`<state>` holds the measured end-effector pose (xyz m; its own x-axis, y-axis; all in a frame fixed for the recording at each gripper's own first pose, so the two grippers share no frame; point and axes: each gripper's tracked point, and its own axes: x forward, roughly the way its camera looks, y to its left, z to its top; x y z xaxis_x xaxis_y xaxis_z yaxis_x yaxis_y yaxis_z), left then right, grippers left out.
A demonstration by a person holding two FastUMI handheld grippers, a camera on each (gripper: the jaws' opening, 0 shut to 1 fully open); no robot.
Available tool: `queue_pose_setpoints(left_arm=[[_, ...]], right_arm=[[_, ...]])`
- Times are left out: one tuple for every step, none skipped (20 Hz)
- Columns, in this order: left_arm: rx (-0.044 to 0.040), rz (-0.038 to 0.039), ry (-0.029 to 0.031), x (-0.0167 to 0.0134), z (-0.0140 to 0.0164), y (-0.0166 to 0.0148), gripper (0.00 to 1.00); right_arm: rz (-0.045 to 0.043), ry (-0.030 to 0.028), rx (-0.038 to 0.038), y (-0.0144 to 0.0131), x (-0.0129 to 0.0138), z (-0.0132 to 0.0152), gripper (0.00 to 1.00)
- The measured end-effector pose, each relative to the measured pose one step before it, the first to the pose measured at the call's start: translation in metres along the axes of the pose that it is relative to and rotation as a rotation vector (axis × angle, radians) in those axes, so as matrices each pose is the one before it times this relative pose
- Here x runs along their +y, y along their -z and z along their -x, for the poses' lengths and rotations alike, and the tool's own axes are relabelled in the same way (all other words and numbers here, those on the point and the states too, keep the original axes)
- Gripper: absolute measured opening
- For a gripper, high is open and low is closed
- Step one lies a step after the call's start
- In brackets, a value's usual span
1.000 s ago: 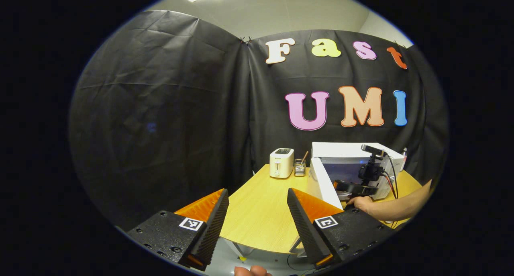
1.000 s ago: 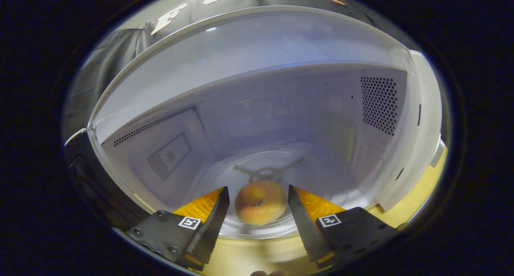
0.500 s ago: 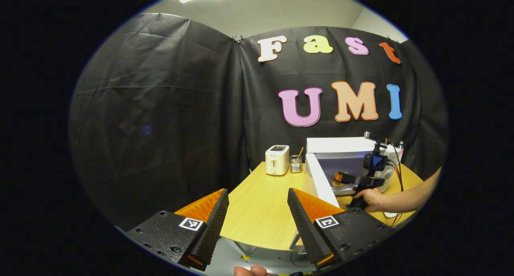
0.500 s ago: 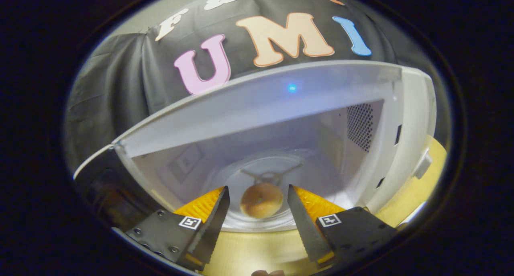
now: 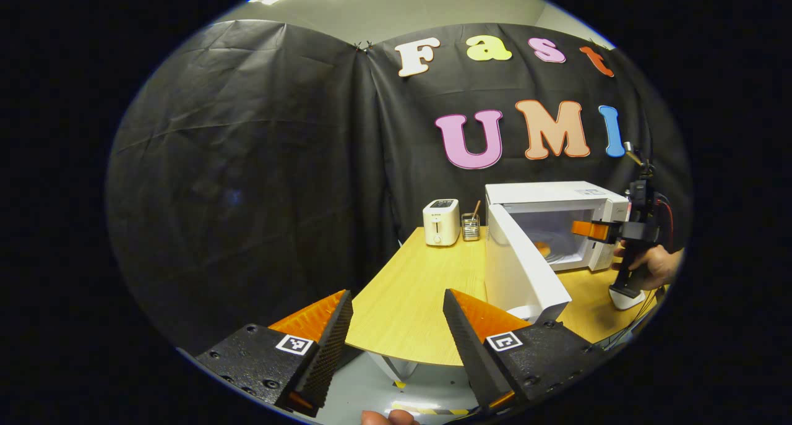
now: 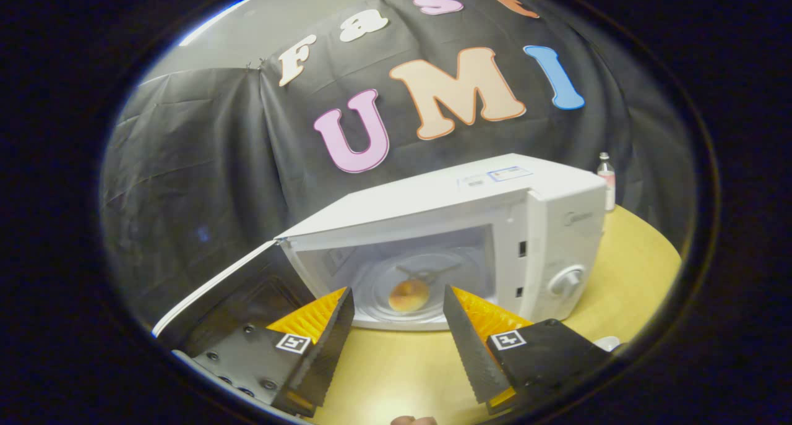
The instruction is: Open the microwave oven with the left hand, put the food in, and close the microwave oven.
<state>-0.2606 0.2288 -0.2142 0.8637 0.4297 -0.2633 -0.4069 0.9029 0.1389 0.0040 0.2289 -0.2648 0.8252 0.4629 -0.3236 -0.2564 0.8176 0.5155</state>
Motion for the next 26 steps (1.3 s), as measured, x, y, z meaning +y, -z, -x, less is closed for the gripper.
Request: queue_pose_setpoints(left_arm=[[0.00241, 0.00733, 0.0052, -0.00188, -0.00276, 0.00279, 0.87], [0.01285, 0.00082, 0.00461, -0.00259, -0.00222, 0.00567, 0.9], [0.00795, -0.0028, 0.009, -0.00284, -0.00376, 0.00638, 0.86], [0.01374, -0.00809, 0.02104, -0.00628, -0.00338, 0.006, 0.87], [0.02071, -0.01108, 0.01374, -0.00316, -0.0043, 0.00709, 0.86], [0.025, -0.00215, 0.02948, -0.0072, -0.00489, 0.00801, 0.84], [0.03611, -0.00003, 0.02468, -0.00765, -0.00441, 0.00886, 0.77], [0.03878, -0.00316, 0.0044, -0.00355, -0.00528, 0.00826, 0.62], [0.02523, -0.00148, 0.0053, -0.00219, -0.00437, 0.0038, 0.47], [0.02198, -0.00601, -0.00501, -0.00226, -0.00598, 0.00394, 0.31], [0.03344, -0.00616, 0.00237, -0.00416, -0.00669, 0.00777, 0.21], [0.04425, -0.00009, 0.03624, -0.01229, -0.00504, 0.01066, 0.19], [0.04943, 0.01081, 0.03096, -0.01164, -0.00236, 0.01151, 0.14], [0.04174, 0.01677, 0.02224, -0.01134, -0.00397, 0.00878, 0.09], [0.01357, 0.00704, 0.00351, -0.00613, -0.00133, 0.00075, 0.01], [0.01186, -0.00491, 0.00015, -0.00654, -0.00273, 0.0016, 0.01], [0.01411, -0.01612, -0.0251, -0.00197, -0.00341, 0.00183, 0.01], [0.00117, -0.01274, -0.00527, -0.00479, 0.00112, -0.00139, 0.01], [-0.00337, -0.00866, 0.00763, -0.0079, 0.00296, -0.00096, 0.01], [-0.00268, -0.00539, 0.01784, -0.00978, 0.00166, -0.00285, 0.0], [-0.0028, -0.00104, 0.02235, -0.0107, 0.00179, -0.00229, 0.0], [0.00059, 0.0013, 0.02521, -0.01298, -0.00101, -0.00347, 0.0], [0.00398, -0.00097, 0.02602, -0.01256, -0.00134, -0.00253, 0.0], [-0.00082, -0.00805, 0.02311, -0.01248, -0.0019, -0.00484, 0.0], [-0.00412, -0.01724, 0.02221, -0.01235, -0.00307, -0.0054, 0.01], [-0.00269, -0.02443, 0.0168, -0.01116, -0.00384, -0.00542, 0.01]], right_arm=[[-0.00392, 0.00946, -0.00478, -0.00457, -0.01123, 0.0117, 0.84], [0.00198, 0.01839, -0.00786, -0.00527, -0.01255, 0.01058, 0.84], [0.00728, 0.01817, -0.00632, -0.00602, -0.01394, 0.00909, 0.83], [0.00551, 0.01807, -0.00856, -0.00613, -0.01294, 0.00991, 0.83], [0.00338, 0.02101, -0.00934, -0.00711, -0.01375, 0.00755, 0.83], [0.00253, 0.01847, -0.01267, -0.0075, -0.01225, 0.00835, 0.84], [0.00423, 0.02122, -0.01373, -0.00847, -0.01372, 0.00564, 0.84], [0.0035, 0.01832, -0.00992, -0.0064, -0.0128, 0.00458, 0.84], [0.00162, 0.01632, -0.00822, -0.00618, -0.01322, 0.00325, 0.83], [-0.00169, 0.01787, -0.00523, -0.00413, -0.01188, 0.00419, 0.83], [-0.00586, 0.0165, -0.00002, -0.00236, -0.01165, 0.00149, 0.84], [-0.00787, 0.01623, -0.00213, -0.00281, -0.00997, 0.00113, 0.84], [-0.01018, 0.01303, -0.00674, -0.00495, -0.00902, 0.00117, 0.84], [-0.00881, 0.00914, -0.00545, -0.00376, -0.00678, 0.00057, 0.84], [-0.00536, 0.00443, -0.00284, -0.00384, -0.00596, -0.00028, 0.84], [-0.00466, 0.0029, -0.00003, -0.00277, -0.00524, 0.00128, 0.84], [-0.00345, 0.00507, -0.00042, -0.00428, -0.00534, 0.00118, 0.84], [-0.00267, 0.01057, -0.00519, -0.00406, -0.00713, 0.00094, 0.84], [-0.00296, 0.0082, -0.00712, -0.00505, -0.00605, 0.00114, 0.84], [-0.00244, 0.00971, -0.00239, -0.00216, -0.00572, 0.00077, 0.84], [-0.00569, 0.00476, -0.00125, -0.00171, -0.00558, -0.00079, 0.83], [-0.00355, 0.00877, 0.00243, 0.00045, -0.00526, -0.00047, 0.84], [-0.00599, 0.00828, 0.0004, -0.00157, -0.00599, 0.0004, 0.84], [-0.00669, 0.00649, -0.00194, -0.0022, -0.00486, 0.00084, 0.84], [-0.00518, 0.00424, -0.00448, -0.00292, -0.00475, 0.00118, 0.84], [-0.00555, 0.00055, -0.00372, -0.00216, -0.00395, 0.00154, 0.84]])
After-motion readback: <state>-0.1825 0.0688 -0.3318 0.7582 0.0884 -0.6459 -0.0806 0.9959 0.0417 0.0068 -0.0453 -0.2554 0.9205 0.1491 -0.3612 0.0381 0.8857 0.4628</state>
